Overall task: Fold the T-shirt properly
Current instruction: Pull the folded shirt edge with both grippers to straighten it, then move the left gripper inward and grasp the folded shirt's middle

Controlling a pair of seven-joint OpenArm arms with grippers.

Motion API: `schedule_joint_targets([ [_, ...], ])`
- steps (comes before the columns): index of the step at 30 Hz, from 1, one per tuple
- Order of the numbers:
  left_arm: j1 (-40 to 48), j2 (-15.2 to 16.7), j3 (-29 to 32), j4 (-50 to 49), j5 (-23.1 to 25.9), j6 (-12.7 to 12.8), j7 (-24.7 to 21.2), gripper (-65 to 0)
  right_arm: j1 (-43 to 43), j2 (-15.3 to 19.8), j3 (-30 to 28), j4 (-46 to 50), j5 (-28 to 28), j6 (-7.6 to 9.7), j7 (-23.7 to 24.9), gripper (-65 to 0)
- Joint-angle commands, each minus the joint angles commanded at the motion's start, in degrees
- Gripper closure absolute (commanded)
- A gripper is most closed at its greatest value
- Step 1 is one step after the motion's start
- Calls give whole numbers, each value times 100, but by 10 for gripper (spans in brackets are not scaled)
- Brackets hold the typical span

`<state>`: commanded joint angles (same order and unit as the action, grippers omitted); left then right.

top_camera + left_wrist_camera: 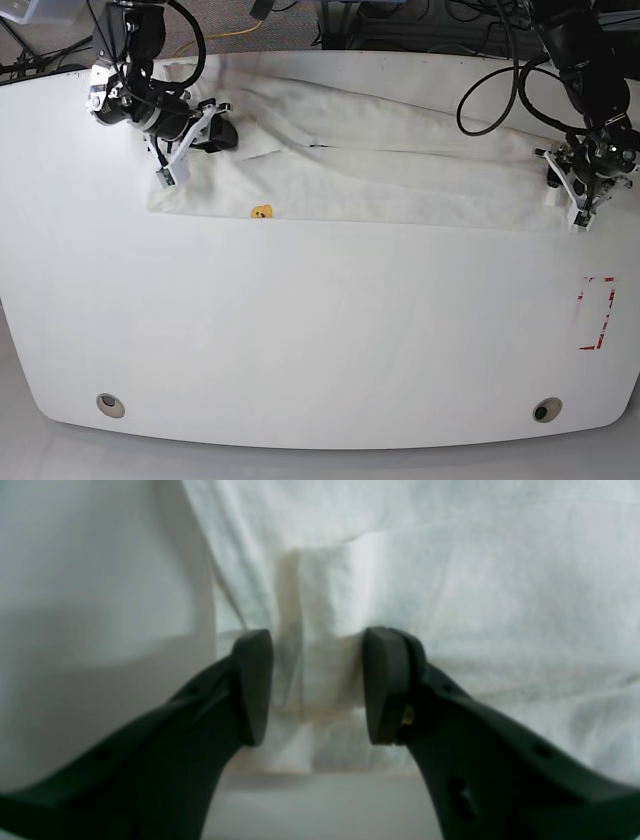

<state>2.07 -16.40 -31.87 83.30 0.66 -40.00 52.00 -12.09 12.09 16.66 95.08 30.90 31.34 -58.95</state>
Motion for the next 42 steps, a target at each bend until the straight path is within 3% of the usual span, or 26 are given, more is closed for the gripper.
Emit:
schedule_joint_targets([
  [3,0,9,-114,0,0,0,0,-279,264,0,-185,-70,-642,9,9,-133],
  [6,0,9,-132,0,-9,0,0,-279,492,0,-229,-158,-932,18,9,-133],
  [10,-53,97,-273,123,-9,0,79,-279,835,44,-229,-334,-1073,18,9,-133],
  [14,-229,316,-668,633,-88,0,554,-292,932,53,-229,-334,-1064,18,9,-133],
  [18,-290,334,-1125,888,-703,0,1055,-439,932,18,-237,-325,-1064,18,9,-133],
  [21,-290,334,-1503,941,-1248,0,1301,-507,932,9,-237,-325,-1055,18,9,-132],
  [24,-299,308,-1705,905,-1512,0,1415,-508,905,9,-237,-325,-1055,35,9,-132],
  [29,-308,211,-1732,378,-1758,0,1398,-510,897,0,-237,-316,-1055,422,9,-132],
  [33,-448,-35,-1741,-211,-2031,0,1398,-510,888,0,-229,-316,-1055,440,9,-130],
  [42,-607,-35,-1688,-668,-2127,0,1389,-510,888,0,-220,-316,-1055,448,9,-127],
])
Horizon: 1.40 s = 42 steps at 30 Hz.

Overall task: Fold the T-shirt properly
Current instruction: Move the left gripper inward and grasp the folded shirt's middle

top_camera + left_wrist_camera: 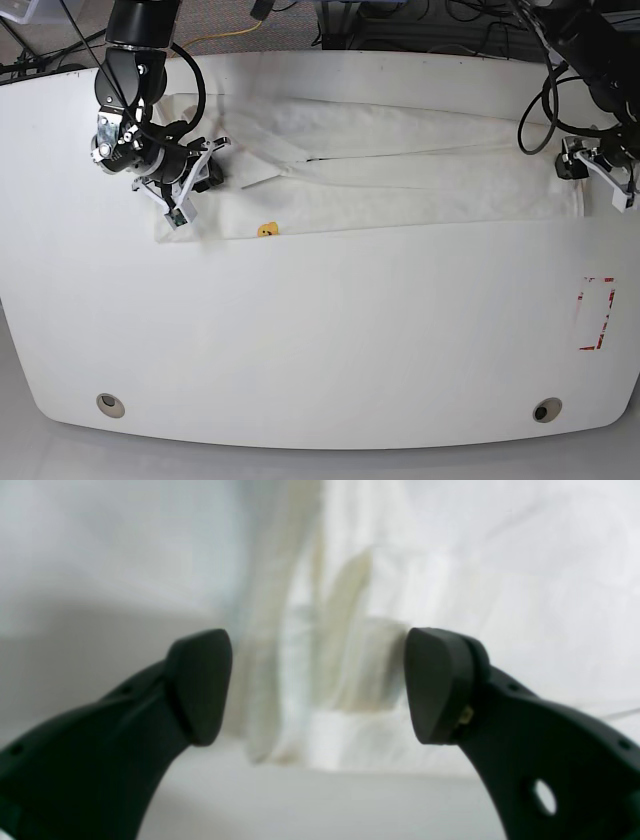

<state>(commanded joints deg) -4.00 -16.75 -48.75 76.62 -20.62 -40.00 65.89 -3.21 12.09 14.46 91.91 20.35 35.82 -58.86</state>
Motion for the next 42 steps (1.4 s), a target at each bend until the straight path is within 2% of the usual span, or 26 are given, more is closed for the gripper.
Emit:
schedule_joint_targets([
  [7,0,26,378,0,-18,0,26,-504,0,-9,26,0,0,0,0,-125],
  [9,0,35,378,0,-18,0,26,-469,0,-9,26,0,0,0,0,-125],
  [10,0,35,387,0,-18,0,35,-421,0,-9,26,0,0,0,0,-125],
  [13,9,44,387,0,9,0,35,-179,0,-9,35,0,0,0,9,-124],
  [15,9,44,396,26,9,0,35,-40,0,-9,35,0,0,0,9,-124],
  [16,9,44,396,35,0,0,35,-11,0,-9,35,0,0,0,9,-124],
  [21,114,53,396,563,-26,0,62,-17,0,-9,35,0,0,0,9,-122],
  [28,457,413,563,2391,-35,0,747,-21,9,-9,35,0,0,0,9,-122],
  [31,589,563,1099,3165,-35,0,905,-21,9,-9,18,0,0,0,9,-122],
  [33,677,774,1582,3569,-35,0,1037,-21,18,-9,9,0,0,0,9,-122],
  [42,659,1547,3253,3710,9,0,1116,-21,35,-132,0,0,-44,0,9,-122],
])
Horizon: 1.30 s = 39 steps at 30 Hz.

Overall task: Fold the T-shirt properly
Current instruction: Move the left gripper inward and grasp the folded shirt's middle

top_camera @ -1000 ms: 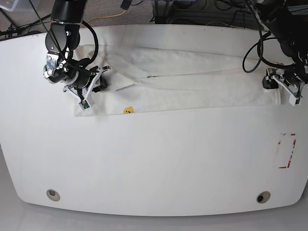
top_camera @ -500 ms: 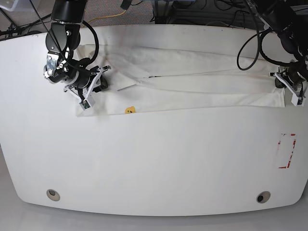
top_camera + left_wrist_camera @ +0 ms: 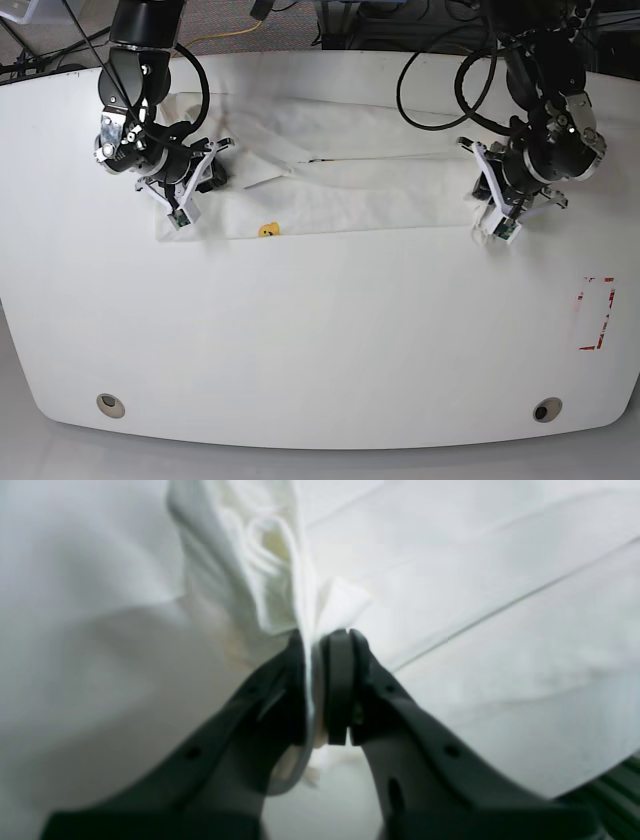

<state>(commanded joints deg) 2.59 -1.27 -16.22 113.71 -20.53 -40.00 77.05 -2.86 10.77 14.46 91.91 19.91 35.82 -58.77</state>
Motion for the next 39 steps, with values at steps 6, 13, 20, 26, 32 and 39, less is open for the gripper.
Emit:
schedule_joint_targets([
  [6,-9,281,747,-18,-18,0,-9,-22,0,-18,0,0,18,0,0,-122],
  [13,-26,589,1020,-114,0,0,-18,-24,0,-18,0,0,35,0,0,-122],
  [20,-220,633,1222,-176,-18,0,-18,-221,0,-18,0,0,35,0,0,-122],
  [26,-255,774,1240,-123,-35,0,0,-342,-18,-18,26,220,44,0,0,-122],
  [32,-299,686,1547,44,-9,0,0,-375,-44,-35,220,1064,70,-9,-211,-159],
  [39,-264,70,888,26,-9,0,-18,-372,105,-220,1776,1134,1240,0,-800,-504],
])
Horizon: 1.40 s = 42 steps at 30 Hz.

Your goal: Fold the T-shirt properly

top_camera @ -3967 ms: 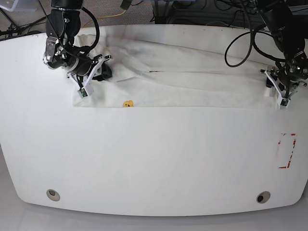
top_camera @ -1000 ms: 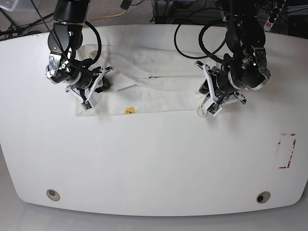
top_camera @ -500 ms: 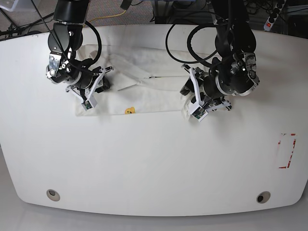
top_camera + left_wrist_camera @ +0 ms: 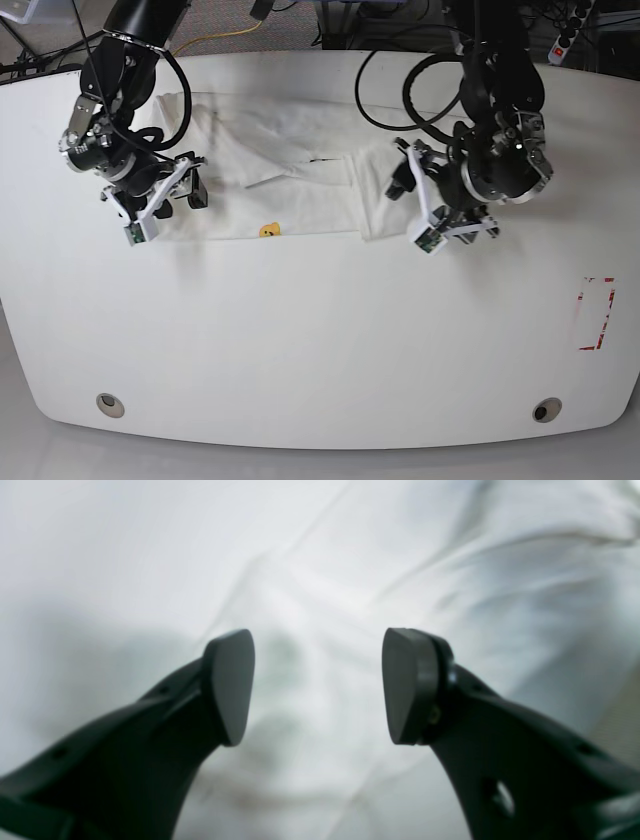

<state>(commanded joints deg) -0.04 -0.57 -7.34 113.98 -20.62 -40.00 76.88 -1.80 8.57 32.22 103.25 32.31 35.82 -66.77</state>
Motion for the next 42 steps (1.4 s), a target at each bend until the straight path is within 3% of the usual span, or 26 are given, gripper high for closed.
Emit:
schedule_joint_targets([
  [3,211,-237,-360,-9,0,0,-53,-372,18,167,598,-281,484,0,-132,-587],
  [9,659,-668,-624,-246,9,0,-826,-372,18,677,1275,-1530,1363,-26,-149,-591],
  [13,897,-809,-642,-607,9,0,-1134,-372,9,879,1292,-2338,1732,-35,-141,-591],
  [20,1213,-1037,-651,-1055,9,0,-1609,-371,-26,527,1160,-2365,1697,-44,-132,-591],
  [26,1169,-1055,-651,-1495,9,0,-1644,-346,-167,264,624,-2277,1697,-53,-123,-571],
  [30,1160,-1134,-615,-1723,9,0,-1679,-267,-176,18,580,-2031,1697,-53,-114,-415],
  [38,1169,-1169,-607,-1837,9,0,-1679,-258,-202,-35,554,-1591,1688,-62,-123,-32],
  [39,1169,-1169,-607,-1837,9,0,-1679,-258,-246,-26,554,-1451,1688,-62,-123,0],
  [42,1169,-1169,-607,-1837,18,0,-1679,-258,-343,-26,554,-985,1697,-141,-123,0],
])
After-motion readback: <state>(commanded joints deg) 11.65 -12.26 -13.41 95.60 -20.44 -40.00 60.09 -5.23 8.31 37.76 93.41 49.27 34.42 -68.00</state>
